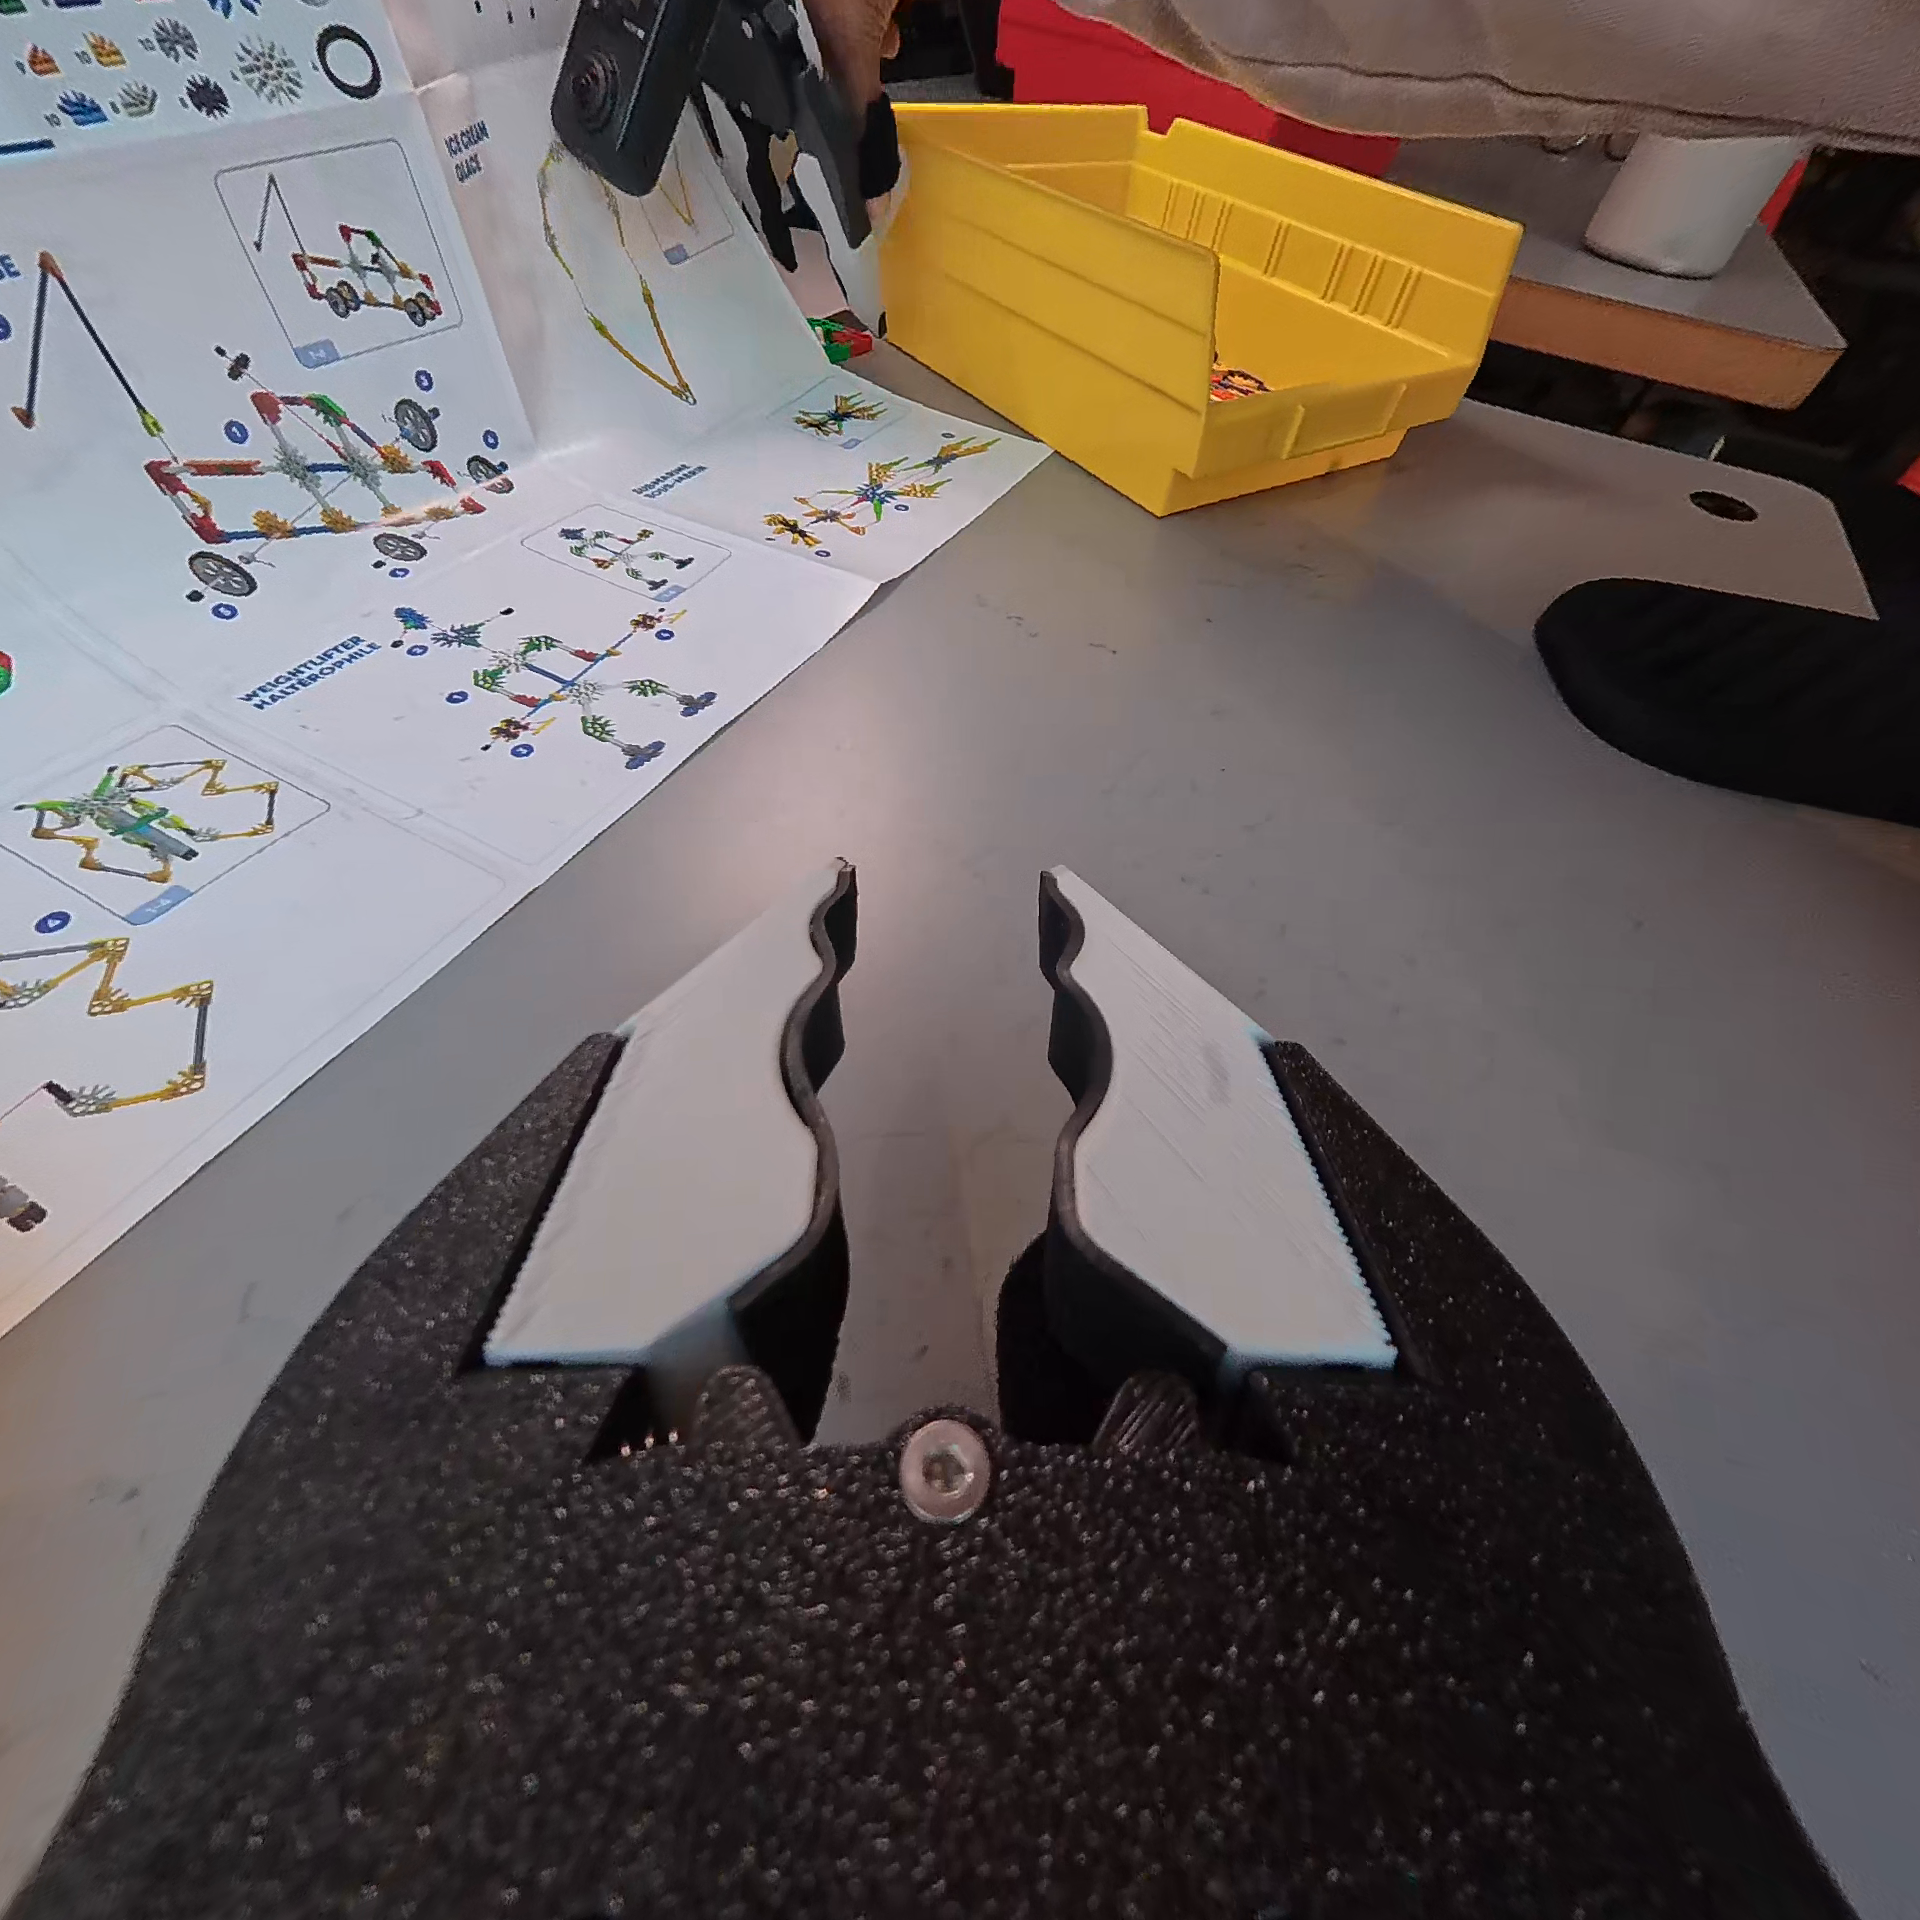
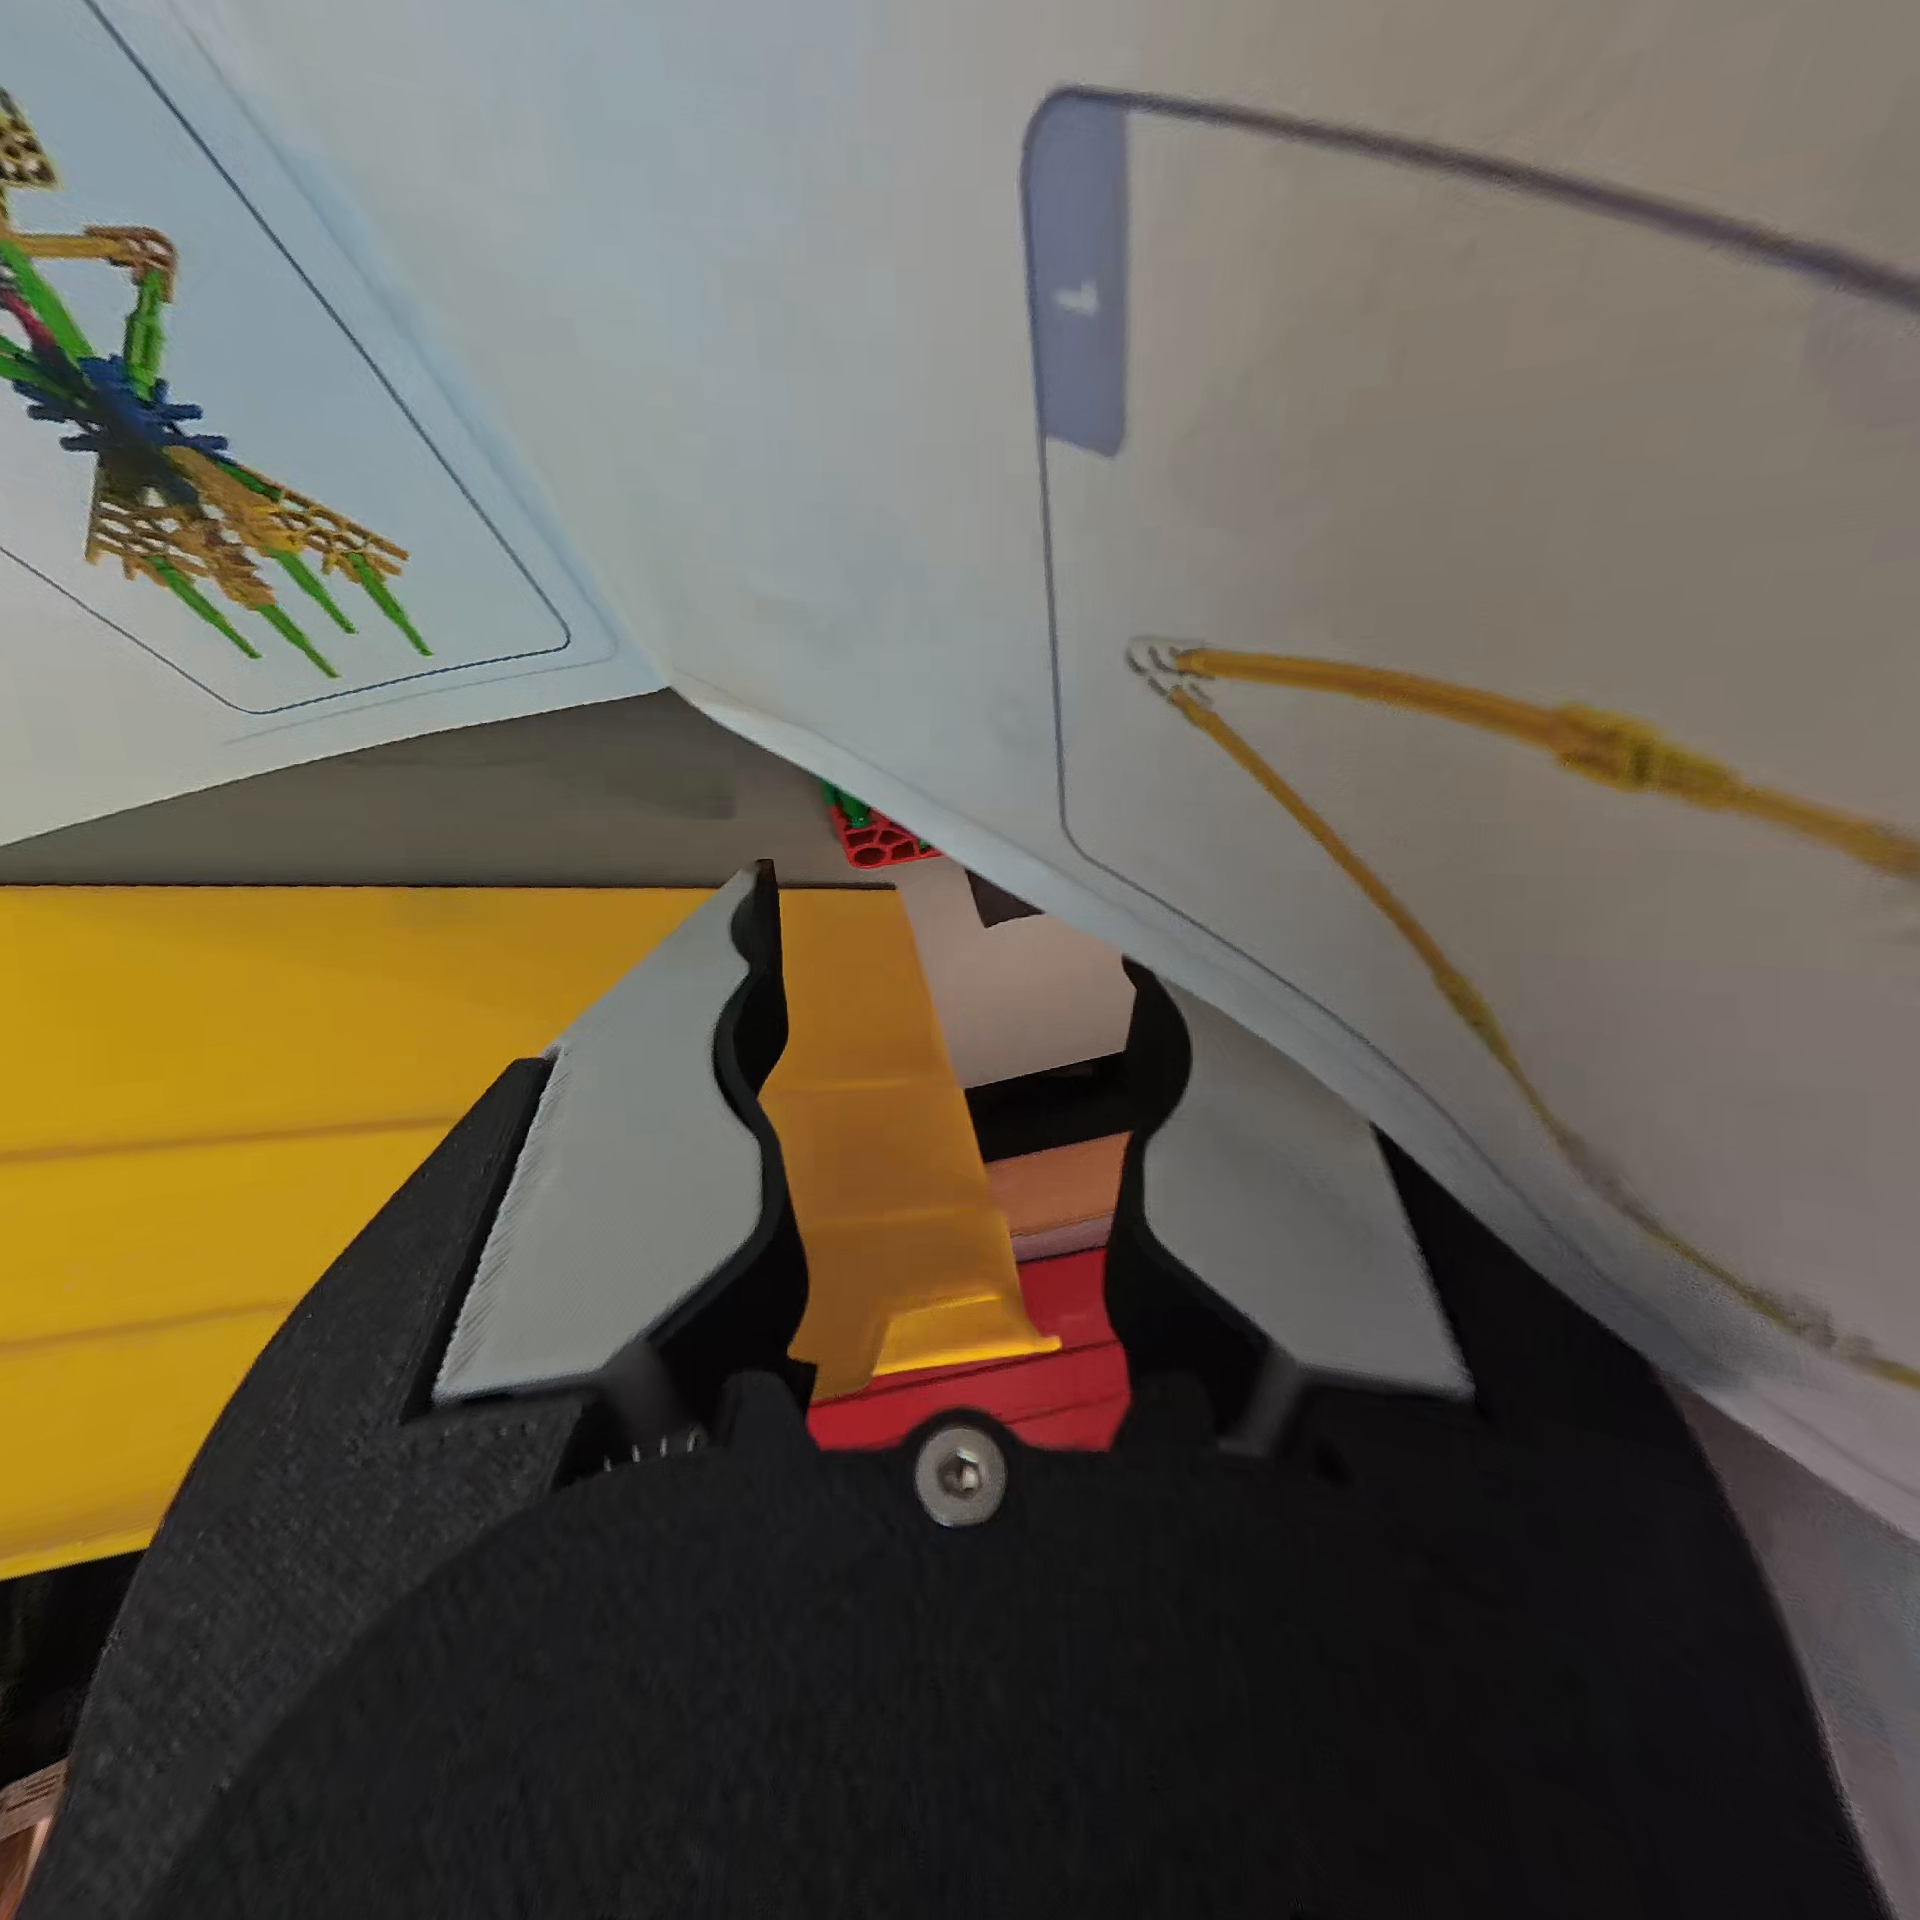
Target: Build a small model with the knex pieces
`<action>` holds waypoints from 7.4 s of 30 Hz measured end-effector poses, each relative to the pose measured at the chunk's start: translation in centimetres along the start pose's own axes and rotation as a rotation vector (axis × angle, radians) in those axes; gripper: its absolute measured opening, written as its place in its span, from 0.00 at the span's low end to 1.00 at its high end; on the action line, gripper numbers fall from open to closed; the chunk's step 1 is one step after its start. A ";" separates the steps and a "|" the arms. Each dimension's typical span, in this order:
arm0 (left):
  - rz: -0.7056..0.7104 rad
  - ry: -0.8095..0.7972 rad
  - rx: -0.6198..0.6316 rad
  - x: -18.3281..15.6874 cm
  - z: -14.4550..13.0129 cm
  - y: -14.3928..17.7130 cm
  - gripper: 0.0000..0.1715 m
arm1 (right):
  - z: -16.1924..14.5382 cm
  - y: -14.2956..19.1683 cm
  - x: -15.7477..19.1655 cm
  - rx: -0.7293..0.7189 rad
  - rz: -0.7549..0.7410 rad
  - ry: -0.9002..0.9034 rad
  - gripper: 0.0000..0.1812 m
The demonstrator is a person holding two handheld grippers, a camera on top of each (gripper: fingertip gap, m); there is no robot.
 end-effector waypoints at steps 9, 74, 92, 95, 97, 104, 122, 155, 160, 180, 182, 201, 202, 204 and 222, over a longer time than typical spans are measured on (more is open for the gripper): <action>-0.016 -0.005 0.018 0.2 -0.2 -0.4 0.19 | 0.8 -1.2 0.9 -0.008 0.094 0.068 0.25; -0.072 0.106 -0.105 -0.6 1.7 0.5 0.17 | -1.5 24.7 18.0 -0.919 -0.533 -0.419 0.28; -0.210 0.038 -0.180 -4.7 3.3 0.5 0.22 | 14.0 27.1 37.0 -1.925 0.037 -0.295 0.28; -0.337 0.173 -0.198 -5.4 3.5 0.4 0.22 | 13.0 27.5 37.5 -1.939 -0.120 -0.234 0.28; -0.419 0.261 -0.236 -5.7 3.9 0.6 0.22 | 12.6 27.3 37.6 -1.901 -0.246 -0.202 0.28; -0.381 0.366 -0.247 -4.5 4.0 0.6 0.14 | 13.6 27.4 39.3 -1.794 -0.499 -0.112 0.28; -0.337 -0.059 0.017 -6.8 1.2 -0.2 0.02 | 13.2 24.9 40.2 -1.779 0.125 -0.020 0.03; -0.682 0.659 -0.058 -8.6 3.0 0.0 0.04 | 12.0 28.1 42.1 -1.843 -0.462 0.120 0.02; -0.698 0.726 -0.044 -8.5 2.5 -0.2 0.04 | 12.3 27.8 42.2 -1.772 -0.591 0.159 0.02; -0.573 0.897 -0.072 -4.9 1.7 -0.3 0.02 | 14.6 26.2 41.5 -1.589 -0.745 0.149 0.25; -0.593 0.958 -0.062 -5.1 1.5 -0.6 0.02 | 15.3 25.6 41.0 -1.525 -0.836 0.152 0.18; -0.131 -0.158 0.194 -2.9 -0.5 0.6 0.25 | 14.5 23.3 39.9 -1.585 -0.495 0.144 0.03; -0.098 -0.246 0.195 -2.9 -0.6 0.5 0.25 | 14.7 22.9 40.3 -1.573 -0.476 0.167 0.03; -0.074 -0.408 0.213 -3.6 -1.1 0.3 0.24 | 15.2 22.1 40.7 -1.527 -0.463 0.199 0.03; -0.129 -0.679 0.384 -6.6 -4.9 -1.7 0.04 | 18.0 19.9 42.9 -1.374 -0.355 0.283 0.05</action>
Point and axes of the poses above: each gripper's, where its closed fingertips meet, y back along the fingers, z out of its top, x = y × z across the jaws, the point moved 3 cm from there along y, back along the fingers, and after that the axes turned 3 degrees about -y, right-handed, at the moved point
